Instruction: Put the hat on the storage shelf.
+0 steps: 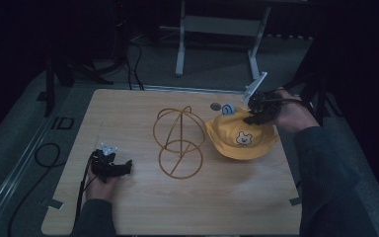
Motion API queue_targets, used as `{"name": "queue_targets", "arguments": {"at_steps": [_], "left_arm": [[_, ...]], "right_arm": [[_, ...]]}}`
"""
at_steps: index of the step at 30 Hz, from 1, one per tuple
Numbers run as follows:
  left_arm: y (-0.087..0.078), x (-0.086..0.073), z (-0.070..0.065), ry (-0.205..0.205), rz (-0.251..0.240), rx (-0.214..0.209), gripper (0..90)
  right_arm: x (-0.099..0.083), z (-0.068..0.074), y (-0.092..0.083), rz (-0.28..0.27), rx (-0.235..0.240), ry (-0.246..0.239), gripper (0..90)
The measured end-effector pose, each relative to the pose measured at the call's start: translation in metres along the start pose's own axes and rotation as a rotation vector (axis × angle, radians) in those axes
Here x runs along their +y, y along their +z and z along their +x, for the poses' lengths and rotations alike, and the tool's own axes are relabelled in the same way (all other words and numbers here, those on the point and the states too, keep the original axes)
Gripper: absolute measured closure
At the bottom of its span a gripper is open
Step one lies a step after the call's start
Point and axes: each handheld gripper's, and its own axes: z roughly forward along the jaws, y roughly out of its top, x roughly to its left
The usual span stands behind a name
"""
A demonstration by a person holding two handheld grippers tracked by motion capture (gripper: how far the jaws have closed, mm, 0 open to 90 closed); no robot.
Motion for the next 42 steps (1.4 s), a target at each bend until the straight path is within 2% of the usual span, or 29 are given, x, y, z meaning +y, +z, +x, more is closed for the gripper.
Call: {"name": "queue_targets", "arguments": {"at_steps": [14, 21, 42], "left_arm": [[0.000, 0.000, 0.000, 0.000, 0.002, 0.001, 8.8], [0.000, 0.000, 0.000, 0.001, 0.003, 0.001, 8.9], [-0.001, -0.001, -0.001, 0.005, -0.004, -0.001, 11.1]], "right_arm": [[0.004, 0.006, -0.023, -0.027, -0.009, -0.044, 75.7], [0.003, 0.008, -0.029, -0.029, -0.009, -0.050, 75.7], [-0.003, 0.007, -0.057, -0.085, -0.014, -0.048, 75.8]]}}
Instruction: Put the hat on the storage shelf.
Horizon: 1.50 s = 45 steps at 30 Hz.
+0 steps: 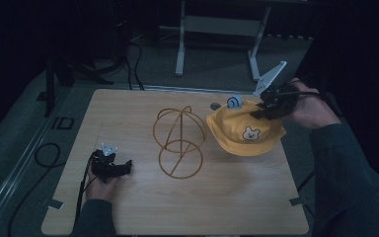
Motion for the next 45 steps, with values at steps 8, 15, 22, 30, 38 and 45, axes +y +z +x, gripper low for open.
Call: {"name": "queue_targets", "arguments": {"at_steps": [8, 15, 22, 30, 38, 45], "left_arm": [[0.000, 0.000, 0.000, -0.001, -0.001, -0.001, 11.3], [0.000, 0.000, 0.000, -0.003, -0.006, -0.001, 11.6], [0.000, 0.000, 0.000, -0.003, -0.006, -0.001, 11.8], [0.000, 0.000, 0.000, -0.001, -0.008, -0.003, 12.4], [0.000, 0.000, 0.000, -0.002, -0.009, -0.003, 12.4], [0.000, 0.000, 0.000, -0.002, -0.008, -0.002, 12.4]], "right_arm": [[0.001, -0.002, -0.009, -0.028, -0.002, 0.008, 75.9], [0.003, -0.002, -0.014, -0.047, -0.006, 0.008, 76.1], [0.007, -0.002, -0.019, -0.085, 0.003, 0.009, 76.1], [0.017, -0.004, -0.028, -0.141, 0.008, 0.012, 76.2], [0.034, -0.004, -0.035, -0.157, 0.012, -0.010, 76.3], [0.045, -0.003, -0.040, -0.183, 0.019, -0.019, 76.4]]}}
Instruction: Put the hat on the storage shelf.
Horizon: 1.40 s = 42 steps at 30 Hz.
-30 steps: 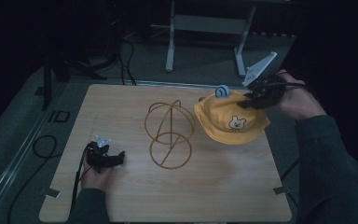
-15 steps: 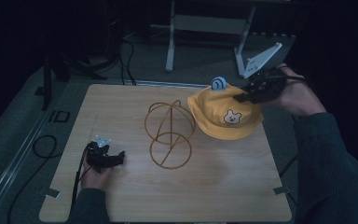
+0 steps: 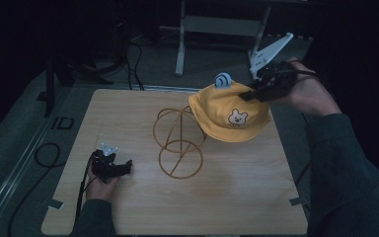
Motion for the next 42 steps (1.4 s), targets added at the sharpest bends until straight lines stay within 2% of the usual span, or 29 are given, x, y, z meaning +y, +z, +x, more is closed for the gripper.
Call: {"name": "queue_targets", "arguments": {"at_steps": [7, 8, 15, 24, 29, 42], "left_arm": [[0.000, 0.000, 0.000, -0.002, -0.001, 0.000, 12.4], [0.000, 0.000, 0.000, -0.002, -0.001, 0.000, 12.4], [0.000, 0.000, 0.000, -0.001, 0.000, -0.001, 12.4], [0.000, 0.000, 0.000, 0.001, 0.001, -0.002, 12.4], [0.000, 0.001, 0.000, 0.003, 0.002, -0.003, 12.4], [0.000, 0.001, 0.000, 0.003, 0.001, -0.003, 12.4]], "right_arm": [[0.013, 0.003, -0.001, -0.033, 0.018, -0.014, 76.5], [0.020, 0.006, 0.001, -0.042, 0.031, -0.025, 76.5], [0.036, 0.010, 0.012, -0.052, 0.055, -0.043, 76.4], [0.056, 0.015, 0.031, -0.048, 0.090, -0.066, 76.4], [0.069, 0.020, 0.046, -0.034, 0.108, -0.095, 76.4], [0.087, 0.025, 0.070, -0.010, 0.139, -0.110, 76.4]]}}
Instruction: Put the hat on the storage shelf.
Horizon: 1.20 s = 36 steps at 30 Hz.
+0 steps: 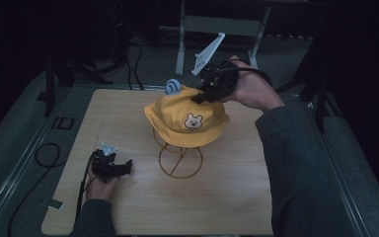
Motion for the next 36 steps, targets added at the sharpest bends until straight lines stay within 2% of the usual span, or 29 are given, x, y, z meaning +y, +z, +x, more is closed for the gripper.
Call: {"name": "queue_targets", "arguments": {"at_steps": [7, 14, 21, 36], "left_arm": [[0.000, 0.000, 0.000, 0.000, 0.000, 0.000, 12.4], [0.000, 0.000, 0.000, 0.000, 0.000, 0.000, 12.4], [0.000, 0.000, 0.000, 0.000, 0.000, 0.000, 12.4], [0.000, 0.000, 0.000, 0.000, 0.000, 0.000, 12.4]], "right_arm": [[0.006, -0.001, 0.013, 0.025, 0.018, -0.008, 76.4], [0.010, -0.001, 0.016, 0.028, 0.032, -0.005, 76.3], [0.012, -0.001, 0.025, 0.057, 0.046, -0.008, 76.1], [0.018, 0.003, 0.043, 0.086, 0.052, -0.023, 74.8]]}}
